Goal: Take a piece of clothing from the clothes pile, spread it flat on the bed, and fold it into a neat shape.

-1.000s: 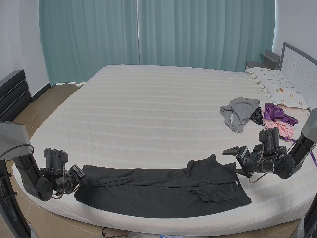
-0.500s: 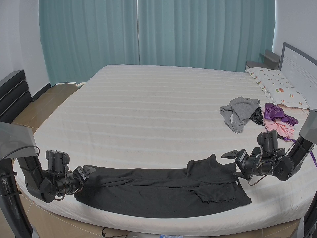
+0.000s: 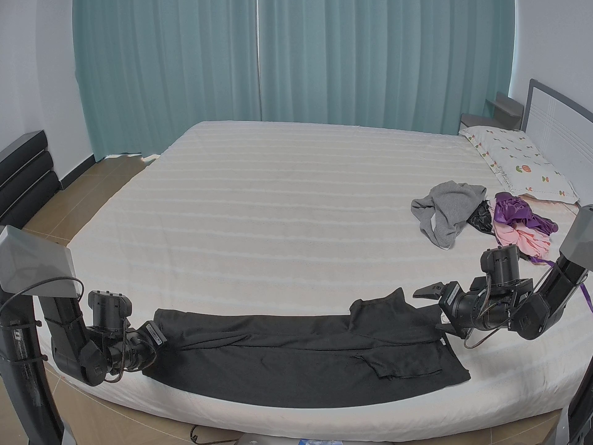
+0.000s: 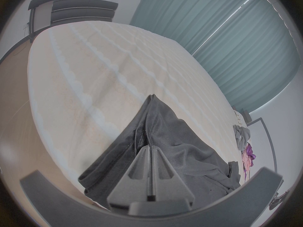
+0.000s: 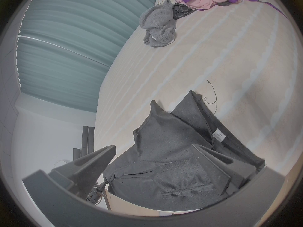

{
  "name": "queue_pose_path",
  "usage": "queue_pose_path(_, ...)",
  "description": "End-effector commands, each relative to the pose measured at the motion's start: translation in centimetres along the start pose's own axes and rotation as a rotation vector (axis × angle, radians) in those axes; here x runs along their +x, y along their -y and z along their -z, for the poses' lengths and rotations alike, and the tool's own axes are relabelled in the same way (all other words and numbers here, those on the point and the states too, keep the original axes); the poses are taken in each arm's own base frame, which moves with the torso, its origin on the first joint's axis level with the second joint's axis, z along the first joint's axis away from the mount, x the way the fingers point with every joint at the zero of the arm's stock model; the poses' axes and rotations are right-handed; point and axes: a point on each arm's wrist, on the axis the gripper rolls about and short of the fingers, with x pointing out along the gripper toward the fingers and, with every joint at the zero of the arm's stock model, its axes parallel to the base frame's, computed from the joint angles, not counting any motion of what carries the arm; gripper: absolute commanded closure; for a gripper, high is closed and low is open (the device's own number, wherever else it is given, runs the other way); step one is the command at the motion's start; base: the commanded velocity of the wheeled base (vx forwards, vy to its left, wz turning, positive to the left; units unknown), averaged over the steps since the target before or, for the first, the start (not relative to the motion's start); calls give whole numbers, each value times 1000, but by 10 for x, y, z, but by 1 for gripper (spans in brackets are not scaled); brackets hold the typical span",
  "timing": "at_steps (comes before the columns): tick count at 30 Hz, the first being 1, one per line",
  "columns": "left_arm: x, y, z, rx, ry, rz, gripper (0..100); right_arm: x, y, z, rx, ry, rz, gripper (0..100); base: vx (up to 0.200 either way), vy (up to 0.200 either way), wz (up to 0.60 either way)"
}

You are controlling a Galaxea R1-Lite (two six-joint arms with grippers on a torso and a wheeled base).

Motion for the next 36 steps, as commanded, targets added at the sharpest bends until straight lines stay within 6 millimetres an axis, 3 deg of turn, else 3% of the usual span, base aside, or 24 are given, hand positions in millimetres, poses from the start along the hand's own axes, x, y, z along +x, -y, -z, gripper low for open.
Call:
queue_pose_path(1,-3,0,-3,-8,12,0,100,0,0,0,-2,0,-2,0,0,0,0)
queue_pose_path(22,-41,28,-35,-125,175,151,100,-9,-15,-5,-17,61,102,0,0,0,0)
queue_pose_path(36,-38,27,-39,-152,181,150,100,-4,9,12,-58,9,210,0,0,0,0)
